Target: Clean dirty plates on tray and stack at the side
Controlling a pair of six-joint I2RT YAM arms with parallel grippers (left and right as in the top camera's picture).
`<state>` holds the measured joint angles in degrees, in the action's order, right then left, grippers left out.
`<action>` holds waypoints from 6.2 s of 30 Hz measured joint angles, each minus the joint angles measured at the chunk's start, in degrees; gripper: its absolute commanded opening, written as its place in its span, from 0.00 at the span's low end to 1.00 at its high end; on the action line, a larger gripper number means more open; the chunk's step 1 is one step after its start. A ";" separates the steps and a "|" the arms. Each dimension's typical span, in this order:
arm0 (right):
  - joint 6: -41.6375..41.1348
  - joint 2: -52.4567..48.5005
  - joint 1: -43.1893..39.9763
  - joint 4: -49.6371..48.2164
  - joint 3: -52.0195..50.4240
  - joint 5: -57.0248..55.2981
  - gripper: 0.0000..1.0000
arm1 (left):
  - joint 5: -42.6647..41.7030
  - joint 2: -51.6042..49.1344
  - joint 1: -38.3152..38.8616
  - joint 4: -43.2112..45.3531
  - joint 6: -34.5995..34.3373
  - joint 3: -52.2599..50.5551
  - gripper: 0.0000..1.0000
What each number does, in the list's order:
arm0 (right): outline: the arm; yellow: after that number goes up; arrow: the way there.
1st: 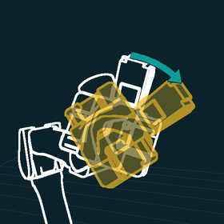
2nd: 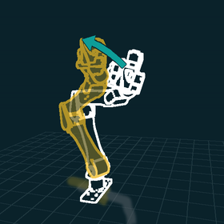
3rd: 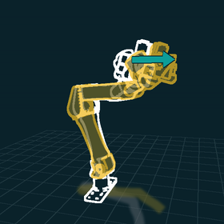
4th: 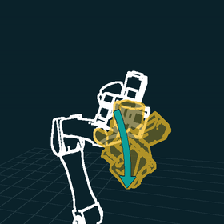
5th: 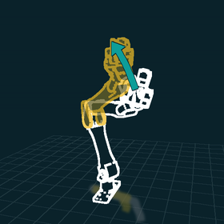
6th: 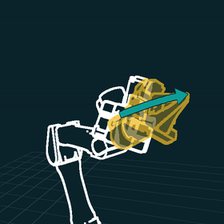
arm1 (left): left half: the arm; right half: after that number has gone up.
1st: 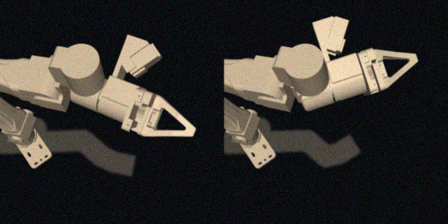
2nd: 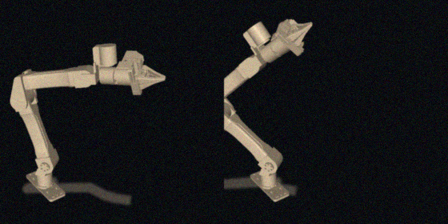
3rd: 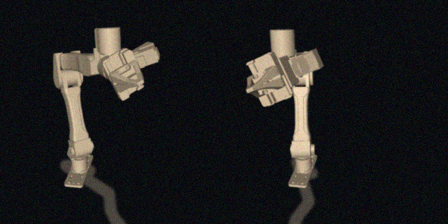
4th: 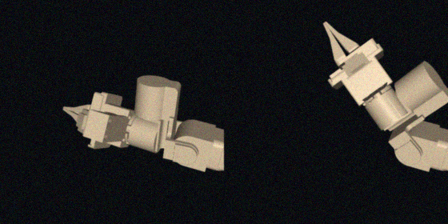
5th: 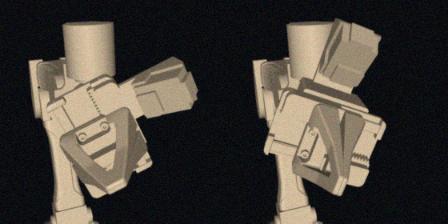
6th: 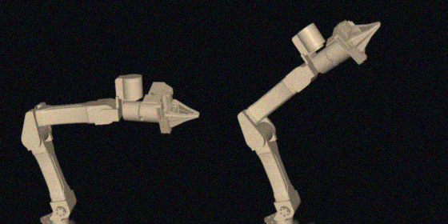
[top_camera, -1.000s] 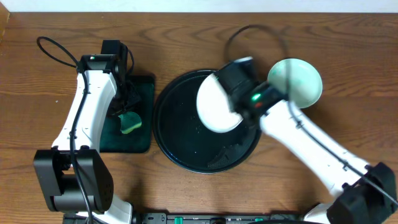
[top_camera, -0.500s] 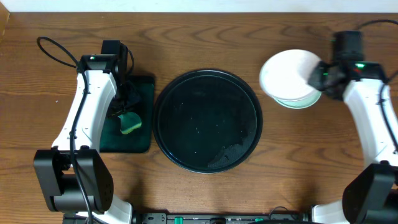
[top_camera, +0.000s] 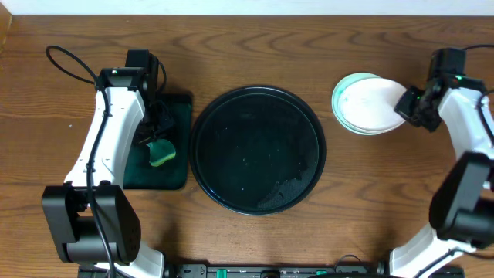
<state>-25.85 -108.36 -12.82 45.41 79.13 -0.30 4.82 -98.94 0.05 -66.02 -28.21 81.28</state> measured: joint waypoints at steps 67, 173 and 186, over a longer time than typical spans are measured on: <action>21.22 28.72 34.67 12.15 0.81 -2.75 0.99 | -2.82 11.61 3.72 6.88 15.72 -0.24 0.82; 32.81 78.01 26.25 -13.44 -24.37 4.26 0.99 | -3.15 53.81 13.14 -16.98 19.28 -0.17 0.83; 27.91 103.21 18.91 -44.37 -58.42 12.22 0.99 | -3.15 53.72 13.14 -16.98 19.28 -0.15 0.83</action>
<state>2.07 -5.15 6.09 1.04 20.71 11.92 1.67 -45.21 13.19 -83.00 -8.93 81.12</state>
